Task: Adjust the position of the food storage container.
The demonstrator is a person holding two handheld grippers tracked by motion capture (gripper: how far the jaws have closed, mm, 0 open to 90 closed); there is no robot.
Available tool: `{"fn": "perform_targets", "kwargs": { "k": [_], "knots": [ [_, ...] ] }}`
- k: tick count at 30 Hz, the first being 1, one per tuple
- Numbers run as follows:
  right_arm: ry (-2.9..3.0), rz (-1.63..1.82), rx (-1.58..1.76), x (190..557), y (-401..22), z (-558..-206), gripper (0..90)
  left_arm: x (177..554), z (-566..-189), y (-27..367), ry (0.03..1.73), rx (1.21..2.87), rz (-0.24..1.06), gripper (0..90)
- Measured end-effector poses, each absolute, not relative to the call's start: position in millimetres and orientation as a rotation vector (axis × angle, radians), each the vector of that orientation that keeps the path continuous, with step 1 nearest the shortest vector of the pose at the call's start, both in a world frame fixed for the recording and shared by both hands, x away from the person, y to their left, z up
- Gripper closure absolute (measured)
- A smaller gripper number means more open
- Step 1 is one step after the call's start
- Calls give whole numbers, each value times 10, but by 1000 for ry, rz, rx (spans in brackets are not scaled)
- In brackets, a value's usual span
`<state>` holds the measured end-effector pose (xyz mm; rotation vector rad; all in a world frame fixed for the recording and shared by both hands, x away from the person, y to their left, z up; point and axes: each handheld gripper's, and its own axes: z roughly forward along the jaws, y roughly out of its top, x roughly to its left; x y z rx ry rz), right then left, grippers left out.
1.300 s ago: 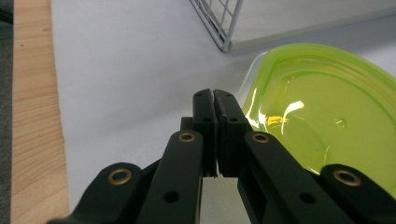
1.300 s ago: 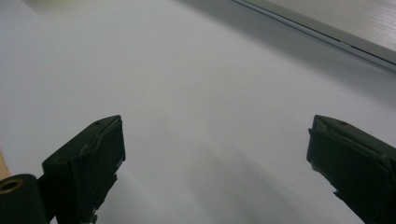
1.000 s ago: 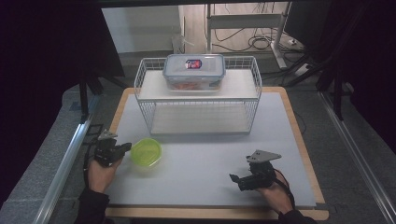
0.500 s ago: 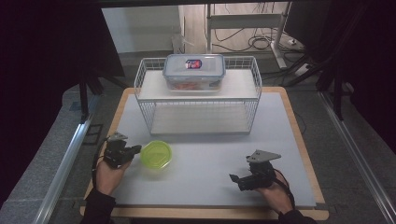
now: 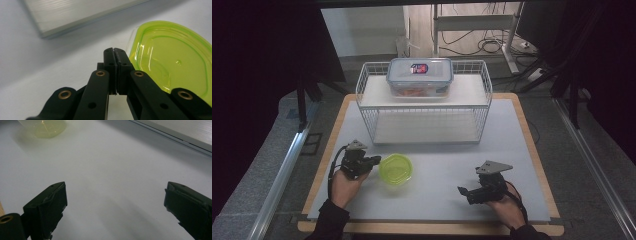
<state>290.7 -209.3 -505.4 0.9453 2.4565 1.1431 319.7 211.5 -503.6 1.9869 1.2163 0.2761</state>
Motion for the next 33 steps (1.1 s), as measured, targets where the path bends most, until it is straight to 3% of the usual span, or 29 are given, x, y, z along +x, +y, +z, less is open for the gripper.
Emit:
{"fn": "perform_targets", "kwargs": {
  "k": [11,33],
  "knots": [
    [2464,1136,948,2910,-2096,-5058,40,3198,-5017,1793,1138,2028,229,891],
    [2462,1133,969,2904,-2081,-5047,40,2868,-5012,1629,1077,2088,142,877]
  ]
}}
